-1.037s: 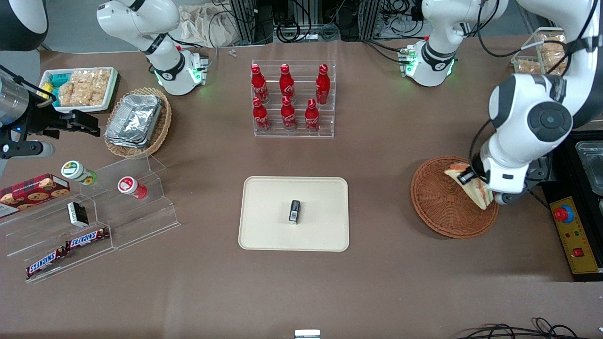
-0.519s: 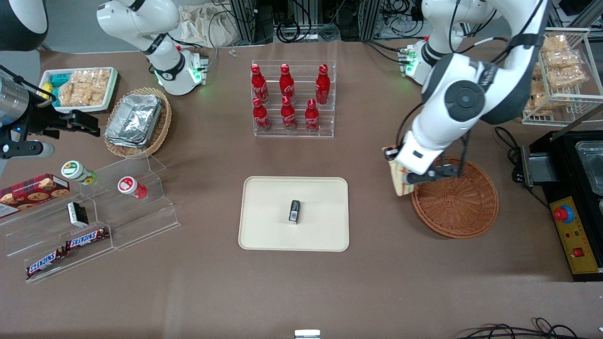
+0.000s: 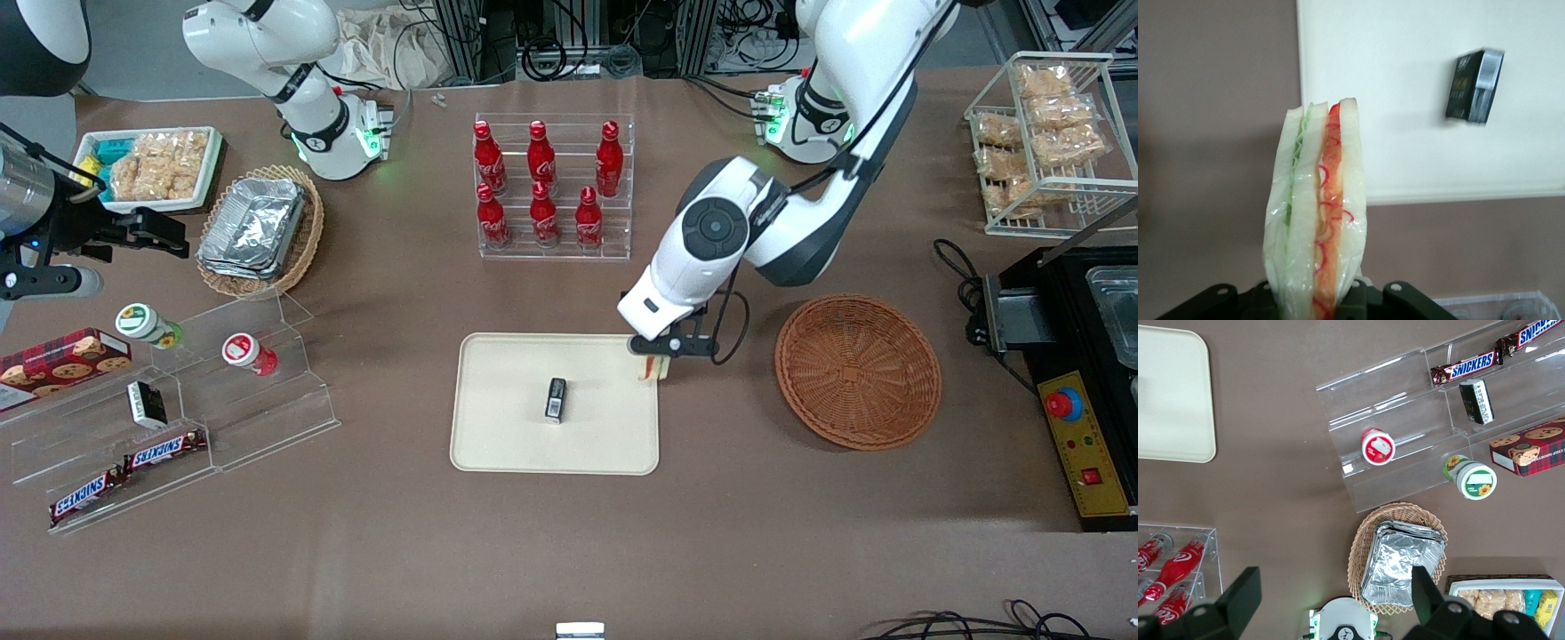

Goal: Place sandwich from basket to tray
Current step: 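Carry the sandwich to the cream tray and lower it beside the black box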

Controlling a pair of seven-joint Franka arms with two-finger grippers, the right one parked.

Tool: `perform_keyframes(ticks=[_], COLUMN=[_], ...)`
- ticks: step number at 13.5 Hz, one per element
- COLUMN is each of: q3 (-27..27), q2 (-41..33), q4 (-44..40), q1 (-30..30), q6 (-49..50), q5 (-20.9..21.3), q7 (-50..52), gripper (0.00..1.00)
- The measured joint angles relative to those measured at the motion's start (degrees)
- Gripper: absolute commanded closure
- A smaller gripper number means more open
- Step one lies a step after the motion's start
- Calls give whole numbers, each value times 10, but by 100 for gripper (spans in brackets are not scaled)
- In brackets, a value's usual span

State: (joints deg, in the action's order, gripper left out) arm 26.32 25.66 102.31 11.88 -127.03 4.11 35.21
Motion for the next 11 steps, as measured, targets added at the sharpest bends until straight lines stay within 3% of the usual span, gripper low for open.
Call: perform_keyframes(ticks=[3, 4, 5, 7, 8, 9, 11], q3=[-4, -4, -3, -3, -3, -3, -2], q2=[71, 92, 111, 139, 148, 152, 154], q4=[-4, -9, -17, -41, -49, -54, -61], q1=[-2, -2, 0, 1, 1, 1, 2], q6=[-98, -114, -121, -123, -122, -122, -122], q5=[41, 59, 75, 105, 108, 108, 112], q7=[-20, -20, -20, -20, -20, -16, 7], gripper=[97, 89, 79, 44, 26, 0, 0])
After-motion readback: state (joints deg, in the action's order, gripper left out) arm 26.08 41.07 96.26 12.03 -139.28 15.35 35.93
